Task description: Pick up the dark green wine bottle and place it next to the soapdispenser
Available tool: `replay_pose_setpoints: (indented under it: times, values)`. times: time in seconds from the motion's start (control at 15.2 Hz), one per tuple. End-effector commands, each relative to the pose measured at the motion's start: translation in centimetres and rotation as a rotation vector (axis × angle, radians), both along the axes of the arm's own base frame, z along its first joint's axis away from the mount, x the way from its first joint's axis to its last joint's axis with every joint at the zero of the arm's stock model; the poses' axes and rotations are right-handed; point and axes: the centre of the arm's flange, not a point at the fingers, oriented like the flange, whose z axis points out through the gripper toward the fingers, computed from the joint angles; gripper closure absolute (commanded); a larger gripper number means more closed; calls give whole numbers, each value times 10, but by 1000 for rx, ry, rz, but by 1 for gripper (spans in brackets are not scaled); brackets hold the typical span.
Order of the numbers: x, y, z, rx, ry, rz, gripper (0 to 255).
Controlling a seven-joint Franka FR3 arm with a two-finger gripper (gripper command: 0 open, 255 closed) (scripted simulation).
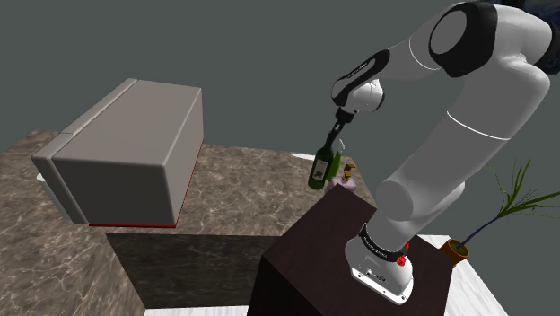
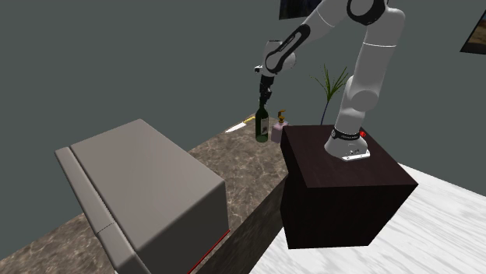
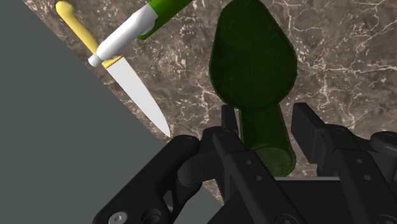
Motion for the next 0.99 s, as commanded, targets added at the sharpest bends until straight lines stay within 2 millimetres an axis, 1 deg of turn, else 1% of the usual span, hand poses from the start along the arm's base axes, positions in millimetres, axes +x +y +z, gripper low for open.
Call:
replay_pose_setpoints:
  times: [0.0, 0.46, 0.53, 0.86, 0.92]
  values:
    - [0, 0, -6, -1, -1, 0, 255]
    - [0, 0, -6, -1, -1, 0, 255]
    - [0, 0, -6, -1, -1, 0, 0]
    - [0, 0, -6, -1, -1, 0, 0]
    - [-1, 0, 7, -1, -1, 0, 0]
